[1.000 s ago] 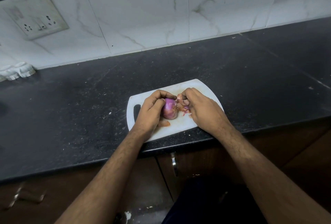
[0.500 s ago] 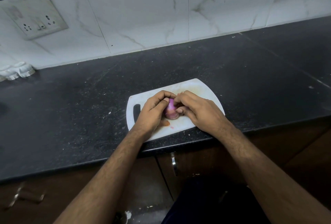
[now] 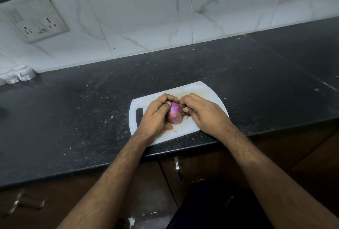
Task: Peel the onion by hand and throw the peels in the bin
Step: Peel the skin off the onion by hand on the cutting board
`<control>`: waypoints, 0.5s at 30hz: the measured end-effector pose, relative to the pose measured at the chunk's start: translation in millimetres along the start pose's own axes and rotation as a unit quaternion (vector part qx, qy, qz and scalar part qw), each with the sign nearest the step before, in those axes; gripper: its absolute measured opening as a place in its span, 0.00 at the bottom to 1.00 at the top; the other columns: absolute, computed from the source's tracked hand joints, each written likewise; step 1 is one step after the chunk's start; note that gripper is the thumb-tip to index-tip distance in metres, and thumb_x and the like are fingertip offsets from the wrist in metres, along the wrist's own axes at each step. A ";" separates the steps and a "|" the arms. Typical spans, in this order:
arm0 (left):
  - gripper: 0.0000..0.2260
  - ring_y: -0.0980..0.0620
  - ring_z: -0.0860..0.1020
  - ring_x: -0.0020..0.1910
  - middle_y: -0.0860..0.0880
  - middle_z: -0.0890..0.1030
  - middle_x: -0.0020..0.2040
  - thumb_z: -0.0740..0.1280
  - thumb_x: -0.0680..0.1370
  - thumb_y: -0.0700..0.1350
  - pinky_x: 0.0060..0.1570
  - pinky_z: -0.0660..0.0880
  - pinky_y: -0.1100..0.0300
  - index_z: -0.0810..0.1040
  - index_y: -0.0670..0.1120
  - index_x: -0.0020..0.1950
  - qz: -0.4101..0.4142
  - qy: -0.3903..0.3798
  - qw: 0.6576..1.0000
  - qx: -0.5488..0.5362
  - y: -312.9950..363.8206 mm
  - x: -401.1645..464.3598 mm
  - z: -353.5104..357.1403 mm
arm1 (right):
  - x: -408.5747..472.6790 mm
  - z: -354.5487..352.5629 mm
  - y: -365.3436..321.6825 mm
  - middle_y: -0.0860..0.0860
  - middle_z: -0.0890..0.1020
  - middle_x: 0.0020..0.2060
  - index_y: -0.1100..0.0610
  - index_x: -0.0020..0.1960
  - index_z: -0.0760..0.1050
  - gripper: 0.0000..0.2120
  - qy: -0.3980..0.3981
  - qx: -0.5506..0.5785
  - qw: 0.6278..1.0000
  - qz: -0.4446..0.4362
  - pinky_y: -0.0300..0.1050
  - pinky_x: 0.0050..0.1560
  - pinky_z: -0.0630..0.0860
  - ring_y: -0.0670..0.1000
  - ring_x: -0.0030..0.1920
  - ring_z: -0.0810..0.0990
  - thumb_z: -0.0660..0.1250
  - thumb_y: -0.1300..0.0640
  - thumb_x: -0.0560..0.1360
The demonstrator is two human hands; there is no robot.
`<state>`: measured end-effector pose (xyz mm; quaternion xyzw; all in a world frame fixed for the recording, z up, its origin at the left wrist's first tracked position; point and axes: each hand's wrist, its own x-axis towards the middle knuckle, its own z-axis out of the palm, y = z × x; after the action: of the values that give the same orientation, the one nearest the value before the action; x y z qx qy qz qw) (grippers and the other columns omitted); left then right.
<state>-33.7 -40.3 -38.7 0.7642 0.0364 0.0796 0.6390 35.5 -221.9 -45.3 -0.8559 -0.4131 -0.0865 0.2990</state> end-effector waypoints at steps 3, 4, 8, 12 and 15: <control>0.14 0.50 0.84 0.53 0.48 0.85 0.59 0.57 0.87 0.39 0.27 0.76 0.60 0.82 0.49 0.59 0.000 0.004 1.000 -0.002 -0.4 -0.1 -0.1 | 2.5 1.4 1.4 0.43 0.76 0.48 0.47 0.54 0.71 0.03 0.017 0.016 0.999 0.040 0.56 0.44 0.78 0.50 0.44 0.78 0.61 0.54 0.83; 0.14 0.50 0.84 0.53 0.48 0.85 0.59 0.57 0.87 0.39 0.27 0.76 0.60 0.82 0.49 0.59 0.001 0.004 1.000 -0.002 -0.8 0.0 -0.2 | 3.4 1.9 2.2 0.43 0.77 0.49 0.48 0.55 0.73 0.04 0.019 0.023 0.998 0.050 0.56 0.47 0.79 0.49 0.46 0.79 0.62 0.55 0.83; 0.08 0.52 0.84 0.53 0.49 0.85 0.58 0.63 0.87 0.44 0.29 0.78 0.61 0.81 0.48 0.61 0.015 0.012 1.000 -0.001 -2.7 -1.1 -0.6 | 2.3 1.6 1.6 0.44 0.79 0.57 0.52 0.67 0.75 0.16 0.012 0.011 0.999 0.035 0.52 0.53 0.80 0.49 0.53 0.81 0.61 0.64 0.81; 0.05 0.55 0.84 0.51 0.48 0.85 0.56 0.67 0.86 0.45 0.28 0.79 0.58 0.81 0.48 0.59 0.032 0.035 0.999 0.008 -4.4 -0.1 -0.3 | -2.0 -1.8 -2.3 0.43 0.72 0.60 0.53 0.68 0.74 0.19 0.056 -0.001 0.998 0.014 0.49 0.42 0.81 0.48 0.48 0.81 0.61 0.66 0.80; 0.04 0.58 0.83 0.44 0.48 0.85 0.50 0.69 0.85 0.46 0.28 0.79 0.58 0.82 0.47 0.56 0.039 0.051 0.998 0.021 -4.4 -0.3 0.1 | -3.4 -3.0 -4.0 0.42 0.74 0.55 0.50 0.60 0.73 0.09 0.053 0.021 0.998 -0.006 0.54 0.42 0.80 0.48 0.45 0.80 0.60 0.56 0.82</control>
<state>-33.8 -39.7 -43.0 0.7734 0.0410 0.1429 0.6162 30.5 -224.0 -42.4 -0.8410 -0.4035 -0.1249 0.3381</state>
